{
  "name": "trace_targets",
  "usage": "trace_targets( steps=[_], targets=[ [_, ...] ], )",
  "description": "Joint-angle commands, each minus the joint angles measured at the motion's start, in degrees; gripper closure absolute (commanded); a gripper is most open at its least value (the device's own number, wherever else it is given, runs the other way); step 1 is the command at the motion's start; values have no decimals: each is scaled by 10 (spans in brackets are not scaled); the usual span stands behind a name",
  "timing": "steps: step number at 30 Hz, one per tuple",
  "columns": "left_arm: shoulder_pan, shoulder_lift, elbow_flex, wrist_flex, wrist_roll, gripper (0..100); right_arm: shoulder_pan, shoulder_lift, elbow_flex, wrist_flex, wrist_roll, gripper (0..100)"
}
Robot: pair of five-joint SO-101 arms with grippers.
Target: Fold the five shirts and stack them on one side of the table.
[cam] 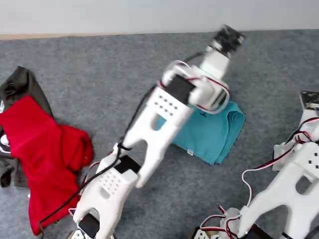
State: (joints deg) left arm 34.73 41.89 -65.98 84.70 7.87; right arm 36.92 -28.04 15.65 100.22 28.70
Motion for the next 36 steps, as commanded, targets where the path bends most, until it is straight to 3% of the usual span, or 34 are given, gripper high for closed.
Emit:
trace_targets(
  steps=[1, 8, 13, 22, 30, 36],
  targets=[
    [-50, -15, -70, 22, -7, 833, -4, -18, -39, 15, 3, 865],
    [-153, -16, -98, 83, -14, 894, -73, -13, -41, 9, 1, 865],
    [-193, -13, -106, 159, -92, 972, -145, -8, -40, -49, -35, 865],
    [-280, -11, -96, 158, -116, 997, -290, 116, -69, -126, -89, 862],
    [-291, -11, -95, 158, -117, 997, -342, 267, -190, -167, -119, 861],
    [-291, -11, -95, 159, -117, 997, -355, 373, -313, -110, -181, 833]
  ],
)
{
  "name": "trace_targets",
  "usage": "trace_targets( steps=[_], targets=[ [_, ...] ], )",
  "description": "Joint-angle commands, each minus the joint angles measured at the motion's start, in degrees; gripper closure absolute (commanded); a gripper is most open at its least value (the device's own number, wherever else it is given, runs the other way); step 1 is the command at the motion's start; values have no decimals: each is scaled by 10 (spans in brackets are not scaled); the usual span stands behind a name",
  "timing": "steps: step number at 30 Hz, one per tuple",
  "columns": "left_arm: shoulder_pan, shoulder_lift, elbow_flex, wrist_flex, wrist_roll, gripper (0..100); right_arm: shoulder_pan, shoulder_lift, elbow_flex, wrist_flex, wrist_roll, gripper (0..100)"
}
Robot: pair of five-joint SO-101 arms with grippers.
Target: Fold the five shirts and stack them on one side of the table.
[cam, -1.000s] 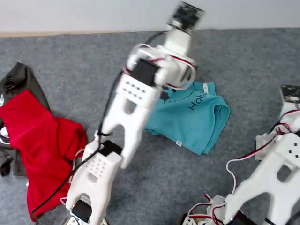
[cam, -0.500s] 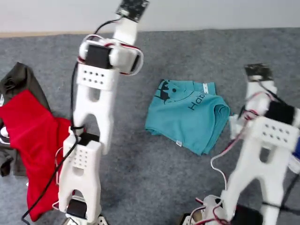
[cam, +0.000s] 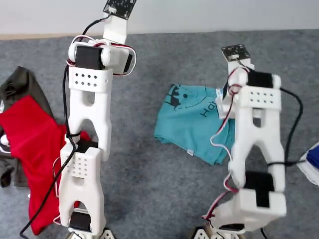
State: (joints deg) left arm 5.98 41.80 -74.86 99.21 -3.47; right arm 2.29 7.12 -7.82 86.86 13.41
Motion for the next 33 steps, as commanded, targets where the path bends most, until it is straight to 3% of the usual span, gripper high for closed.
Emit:
trace_targets(
  steps=[1, 4, 12, 33],
  targets=[
    [-4, -10, -6, 14, -4, 997, -8, 35, -96, 29, -43, 805],
    [-4, -15, 13, 14, -4, 998, -9, 74, -127, 35, -105, 730],
    [-33, -16, 39, 14, -65, 998, -8, 113, -132, 23, -153, 723],
    [-41, -10, 40, 14, -66, 998, 37, 196, -133, -88, -118, 723]
  ],
)
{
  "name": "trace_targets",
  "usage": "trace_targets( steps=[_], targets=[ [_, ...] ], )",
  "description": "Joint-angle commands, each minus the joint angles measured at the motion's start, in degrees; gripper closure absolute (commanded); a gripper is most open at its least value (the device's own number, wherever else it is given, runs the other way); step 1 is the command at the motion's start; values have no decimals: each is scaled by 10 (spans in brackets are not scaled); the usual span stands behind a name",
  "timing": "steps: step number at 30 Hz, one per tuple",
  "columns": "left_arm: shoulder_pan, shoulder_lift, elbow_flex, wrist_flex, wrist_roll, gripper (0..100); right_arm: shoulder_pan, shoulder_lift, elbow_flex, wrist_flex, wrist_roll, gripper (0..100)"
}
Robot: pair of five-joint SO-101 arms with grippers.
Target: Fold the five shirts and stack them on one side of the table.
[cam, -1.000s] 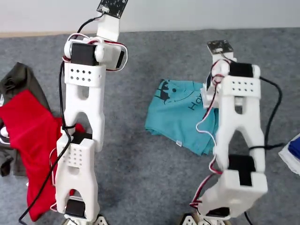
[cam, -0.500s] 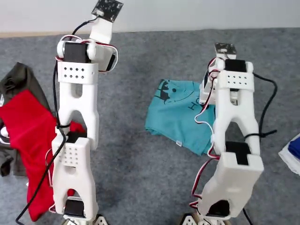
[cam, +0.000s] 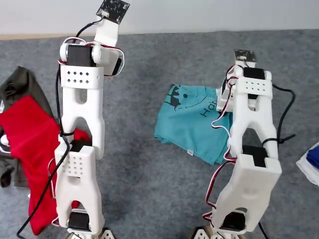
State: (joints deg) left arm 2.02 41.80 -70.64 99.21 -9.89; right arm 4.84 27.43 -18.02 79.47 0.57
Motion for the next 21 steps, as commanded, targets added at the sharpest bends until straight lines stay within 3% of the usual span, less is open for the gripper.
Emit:
trace_targets(
  steps=[1, 21],
  targets=[
    [-2, -10, -2, 14, -2, 998, 15, -6, -30, -22, 11, 723],
    [-2, -10, -1, 14, -2, 998, 27, 54, -31, -58, 11, 725]
  ],
)
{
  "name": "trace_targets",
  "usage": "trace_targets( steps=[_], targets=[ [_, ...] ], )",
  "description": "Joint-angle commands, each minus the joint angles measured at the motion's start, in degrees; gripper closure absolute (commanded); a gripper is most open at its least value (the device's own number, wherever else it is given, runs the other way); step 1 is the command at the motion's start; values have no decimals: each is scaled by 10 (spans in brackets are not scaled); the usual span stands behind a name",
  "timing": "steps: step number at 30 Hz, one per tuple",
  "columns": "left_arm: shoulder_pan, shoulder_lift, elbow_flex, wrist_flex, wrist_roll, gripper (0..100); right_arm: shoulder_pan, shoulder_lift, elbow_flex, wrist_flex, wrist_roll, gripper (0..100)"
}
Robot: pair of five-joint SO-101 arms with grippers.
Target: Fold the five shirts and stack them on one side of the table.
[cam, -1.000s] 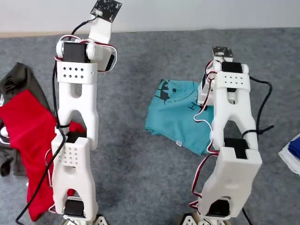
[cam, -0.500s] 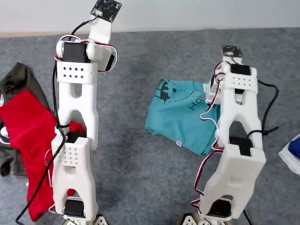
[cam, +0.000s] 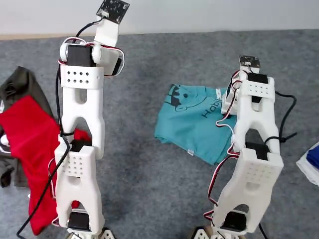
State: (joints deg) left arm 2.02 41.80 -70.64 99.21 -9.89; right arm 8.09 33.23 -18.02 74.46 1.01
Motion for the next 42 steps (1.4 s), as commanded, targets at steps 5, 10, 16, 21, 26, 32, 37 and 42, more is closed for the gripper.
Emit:
trace_targets(
  steps=[5, 10, 16, 21, 26, 32, 37, 42],
  targets=[
    [-2, -10, 0, 14, -3, 998, -6, -3, -31, -41, 7, 726],
    [-1, -14, 35, 14, -4, 998, -21, -3, -31, -44, 7, 773],
    [-2, -15, 37, 14, -4, 998, -24, -3, -31, -44, 7, 866],
    [-2, -15, 37, 14, -4, 998, -24, -8, -31, -30, 23, 949],
    [-2, -15, 37, 14, -4, 998, -36, -9, -68, 15, 74, 988],
    [-2, -15, 36, 14, -4, 998, -64, -4, -182, 63, 90, 988],
    [-2, -15, 36, 14, -4, 998, -85, -2, -215, 44, 124, 988],
    [-2, -15, 36, 14, -4, 998, -82, 16, -220, 9, 133, 988]
  ],
)
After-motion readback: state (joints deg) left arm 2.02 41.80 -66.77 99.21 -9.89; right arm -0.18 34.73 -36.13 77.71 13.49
